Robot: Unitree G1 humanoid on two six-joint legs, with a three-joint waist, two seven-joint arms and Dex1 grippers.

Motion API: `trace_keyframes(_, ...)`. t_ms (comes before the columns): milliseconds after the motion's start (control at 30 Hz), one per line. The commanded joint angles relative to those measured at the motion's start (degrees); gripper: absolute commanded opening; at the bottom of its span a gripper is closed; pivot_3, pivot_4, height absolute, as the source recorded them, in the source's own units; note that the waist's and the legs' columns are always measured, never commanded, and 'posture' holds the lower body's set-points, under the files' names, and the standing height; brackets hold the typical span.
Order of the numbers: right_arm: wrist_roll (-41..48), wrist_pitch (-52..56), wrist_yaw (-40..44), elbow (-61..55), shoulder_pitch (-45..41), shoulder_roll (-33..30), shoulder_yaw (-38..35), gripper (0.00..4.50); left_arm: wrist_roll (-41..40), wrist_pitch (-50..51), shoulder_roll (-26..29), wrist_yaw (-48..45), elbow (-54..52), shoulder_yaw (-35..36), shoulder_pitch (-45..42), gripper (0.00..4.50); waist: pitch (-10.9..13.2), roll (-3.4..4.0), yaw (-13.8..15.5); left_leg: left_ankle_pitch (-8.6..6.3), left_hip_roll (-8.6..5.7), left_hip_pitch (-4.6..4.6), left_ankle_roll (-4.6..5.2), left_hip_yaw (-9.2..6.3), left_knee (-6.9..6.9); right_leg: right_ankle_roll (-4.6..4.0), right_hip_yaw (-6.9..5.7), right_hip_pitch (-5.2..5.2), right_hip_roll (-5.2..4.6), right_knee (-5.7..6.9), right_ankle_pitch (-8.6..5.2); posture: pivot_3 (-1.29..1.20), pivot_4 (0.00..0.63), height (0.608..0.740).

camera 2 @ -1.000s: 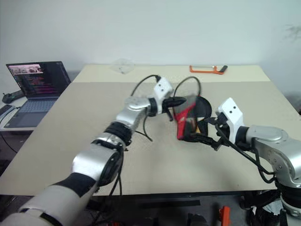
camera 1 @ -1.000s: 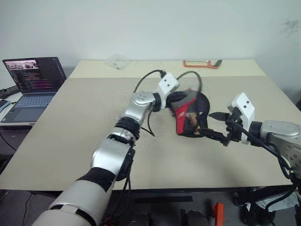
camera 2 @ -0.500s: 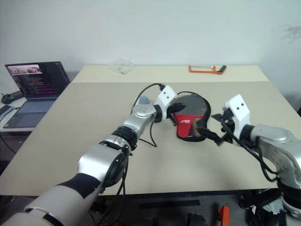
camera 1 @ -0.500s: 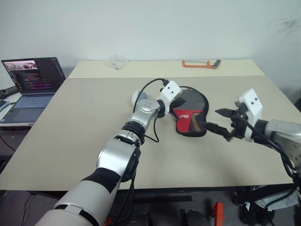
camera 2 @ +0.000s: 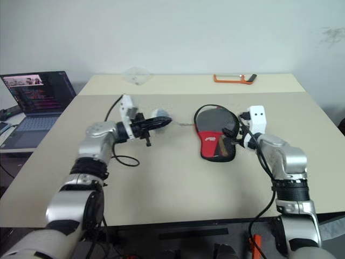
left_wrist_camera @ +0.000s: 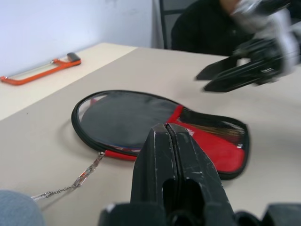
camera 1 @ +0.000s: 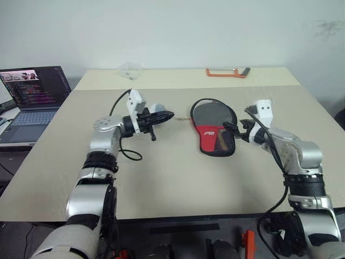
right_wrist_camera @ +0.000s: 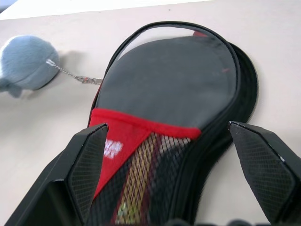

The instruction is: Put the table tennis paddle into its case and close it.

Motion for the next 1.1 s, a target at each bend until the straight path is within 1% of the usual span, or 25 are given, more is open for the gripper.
trace_keyframes(33,-2.33,-4.91,2.17,3.79,-1.88,0.66,1.79,4.50,-3.89,6.60,2.06,-0.27,-12.67,0.27,3.96,0.01,-0.01,0.01,-0.12,0.00,0.01,0.00,0.00,-0.02,0.00,0.00,-0.01,0.00,0.00,0.00,0.00,0.00,0.150,0.740)
trace_keyframes(167,-5.25,-8.83,4.10,9.91,-2.71,1.31,3.83,4.50,-6.01,11.65,3.77,1.52,-21.43,0.55,8.76,0.01,-0.01,0.02,-0.44,0.03,0.01,0.03,-0.04,0.00,0.02,-0.01,0.03,0.01,0.01,0.03,0.00,0.00,0.150,0.740)
trace_keyframes(267,-6.76,-11.14,5.26,13.01,-3.15,1.43,4.39,4.50,-7.47,14.30,4.55,2.50,-25.55,0.74,10.69,0.01,-0.01,0.02,-0.46,0.06,0.02,0.04,-0.10,-0.03,0.02,-0.02,0.01,0.02,0.02,0.07,0.01,0.00,0.150,0.740)
trace_keyframes(400,-8.53,-14.45,7.45,15.72,-3.78,1.70,5.51,4.50,-10.67,18.67,6.49,1.49,-30.72,0.83,13.36,0.01,-0.02,0.04,-0.65,0.07,0.02,0.07,-0.12,0.00,0.01,-0.02,0.05,0.02,0.02,0.08,0.01,0.00,0.150,0.740)
trace_keyframes(667,-10.66,-17.43,9.36,19.02,-5.06,3.75,6.64,4.50,-11.49,18.95,8.45,2.03,-31.64,0.52,14.51,0.01,-0.04,0.06,-0.76,0.08,0.03,0.10,-0.13,0.00,0.01,-0.03,0.05,0.03,0.04,0.10,0.02,0.00,0.150,0.740)
trace_keyframes(867,-12.76,-18.25,7.47,23.43,-6.76,4.88,6.39,4.50,-11.08,17.83,8.24,2.59,-31.46,-0.08,14.98,0.01,-0.04,0.07,-0.81,0.08,0.03,0.11,-0.14,0.00,0.01,-0.03,0.05,0.04,0.03,0.08,0.02,0.00,0.150,0.740)
trace_keyframes(1100,-14.13,-18.68,6.68,25.48,-7.30,4.10,5.73,4.50,-11.11,17.86,8.60,3.54,-32.09,-0.41,15.03,0.01,-0.04,0.07,-0.77,0.09,0.02,0.11,-0.16,-0.01,0.01,-0.03,0.05,0.05,0.03,0.08,0.02,0.00,0.150,0.740)
